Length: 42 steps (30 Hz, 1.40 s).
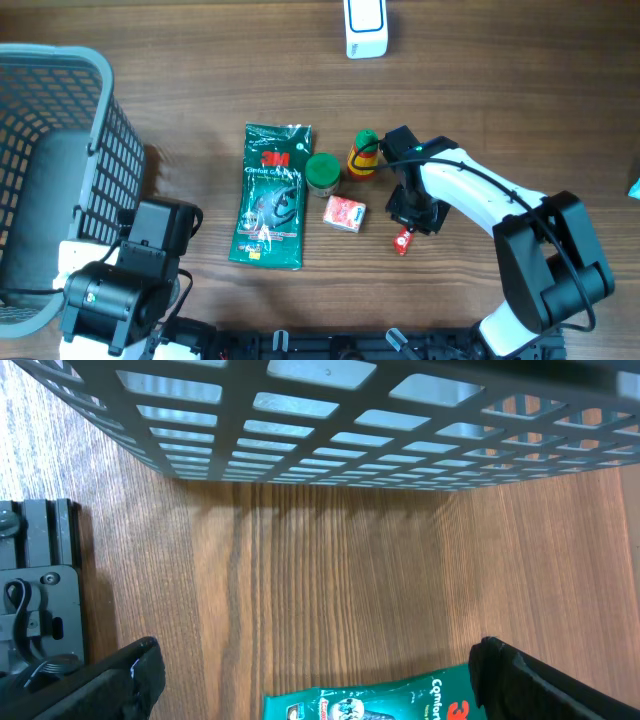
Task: Scan the item barcode
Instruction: 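Return the right gripper to the table and grasp the Nescafe stick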
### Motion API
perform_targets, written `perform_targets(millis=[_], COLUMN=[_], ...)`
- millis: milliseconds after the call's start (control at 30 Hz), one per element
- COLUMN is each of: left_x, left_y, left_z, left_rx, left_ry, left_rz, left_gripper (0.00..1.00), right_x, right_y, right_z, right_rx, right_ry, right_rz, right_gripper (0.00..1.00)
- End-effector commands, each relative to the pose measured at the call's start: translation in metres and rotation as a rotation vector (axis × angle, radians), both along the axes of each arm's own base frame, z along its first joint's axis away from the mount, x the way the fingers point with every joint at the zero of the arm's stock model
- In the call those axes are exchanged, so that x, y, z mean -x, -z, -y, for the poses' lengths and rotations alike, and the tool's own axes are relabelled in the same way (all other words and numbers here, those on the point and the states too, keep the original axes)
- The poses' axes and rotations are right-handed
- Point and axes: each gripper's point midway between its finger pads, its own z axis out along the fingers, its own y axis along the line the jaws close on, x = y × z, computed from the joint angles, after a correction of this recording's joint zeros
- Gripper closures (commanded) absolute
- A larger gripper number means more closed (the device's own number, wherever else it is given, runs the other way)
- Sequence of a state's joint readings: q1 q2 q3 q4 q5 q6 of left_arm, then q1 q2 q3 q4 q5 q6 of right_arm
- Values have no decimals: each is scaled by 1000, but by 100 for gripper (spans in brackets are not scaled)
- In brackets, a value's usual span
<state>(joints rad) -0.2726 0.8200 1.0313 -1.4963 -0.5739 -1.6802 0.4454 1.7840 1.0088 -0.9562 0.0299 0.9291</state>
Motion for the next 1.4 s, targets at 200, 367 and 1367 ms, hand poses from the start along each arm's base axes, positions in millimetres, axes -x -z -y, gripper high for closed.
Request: perform_targets(millis=[200,367,1367], left_x=[1,1,1], left_y=[-1,-1,-1], left_z=[-2,-2,-2], left_rx=[-6,-6,-6], left_ry=[-6,-6,-6], left_rz=[2,3,2], left_gripper=[0,0,0], right_x=[2,9,74], right_y=[23,5,-418], right_z=[2,-3,-159], right_rx=[31,-12,824], right_ry=[-63,-58,2120], right_rz=[-70,-93,-1882], right_gripper=[95,96,96])
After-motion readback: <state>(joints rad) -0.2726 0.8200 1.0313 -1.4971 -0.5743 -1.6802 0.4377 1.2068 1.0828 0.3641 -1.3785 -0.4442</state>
